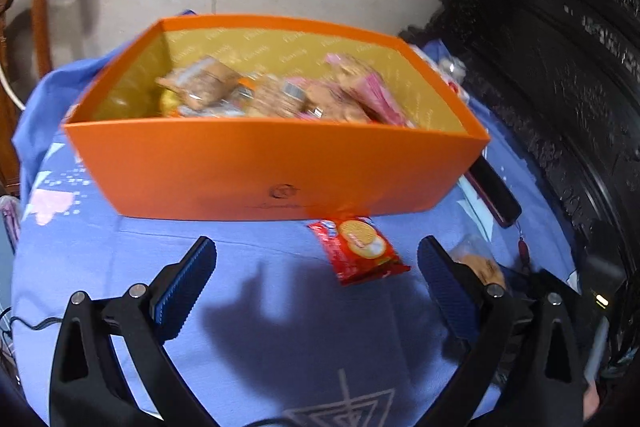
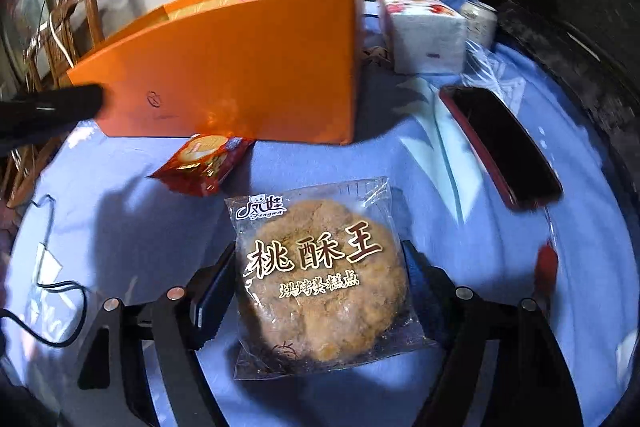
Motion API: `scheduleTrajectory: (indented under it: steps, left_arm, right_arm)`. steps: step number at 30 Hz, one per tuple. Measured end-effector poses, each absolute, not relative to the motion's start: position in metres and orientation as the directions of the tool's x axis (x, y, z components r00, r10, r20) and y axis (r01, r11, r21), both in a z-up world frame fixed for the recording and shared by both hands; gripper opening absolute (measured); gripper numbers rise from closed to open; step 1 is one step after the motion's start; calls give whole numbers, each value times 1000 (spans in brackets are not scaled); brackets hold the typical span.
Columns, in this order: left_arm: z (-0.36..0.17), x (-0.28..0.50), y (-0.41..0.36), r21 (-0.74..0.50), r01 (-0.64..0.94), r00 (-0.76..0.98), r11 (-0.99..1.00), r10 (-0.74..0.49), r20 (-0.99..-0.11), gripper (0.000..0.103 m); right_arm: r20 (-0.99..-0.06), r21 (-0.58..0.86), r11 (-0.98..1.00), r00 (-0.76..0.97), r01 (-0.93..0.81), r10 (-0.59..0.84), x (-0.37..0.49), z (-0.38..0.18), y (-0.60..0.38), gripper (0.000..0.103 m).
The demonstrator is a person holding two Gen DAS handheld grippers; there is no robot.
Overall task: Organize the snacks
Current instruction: 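Grasp the round peach cake with the right tool while the left grasps the red biscuit pack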
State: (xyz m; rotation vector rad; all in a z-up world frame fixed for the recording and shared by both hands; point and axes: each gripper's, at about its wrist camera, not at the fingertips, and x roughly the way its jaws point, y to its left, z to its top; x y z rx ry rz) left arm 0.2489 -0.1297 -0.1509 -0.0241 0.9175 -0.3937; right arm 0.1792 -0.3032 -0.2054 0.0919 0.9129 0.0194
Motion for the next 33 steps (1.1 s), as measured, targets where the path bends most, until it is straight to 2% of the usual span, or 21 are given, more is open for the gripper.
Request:
scheduleTrajectory:
  steps: [7,14,19,24,33]
  left_arm:
    - [-184,260,-169,-171,351,490,921,-336,-804,99]
    - [-218,276,-190,-148,306,452,941,-280,-847,97]
    - [-227,281,-199,-113,292,464,950,-244,-851,82]
    - [-231,279,-205,-71,295,487,953,-214,-847,79]
    - [-230,271,-207,-2,290,527,957,-161,-834,51]
  right_arm:
    - [-784,144,989,613,29,96,142,-193,-307,79]
    - [-777,126,991,626,50,67,126,-186,-318,79]
    - [-777,133,989,627,63,65,125,-188,-324,79]
    - [-779,146,987,623,68,72,126,-192,-325,79]
    - [-777,143,987,626,75,65,126,-190,-325,79]
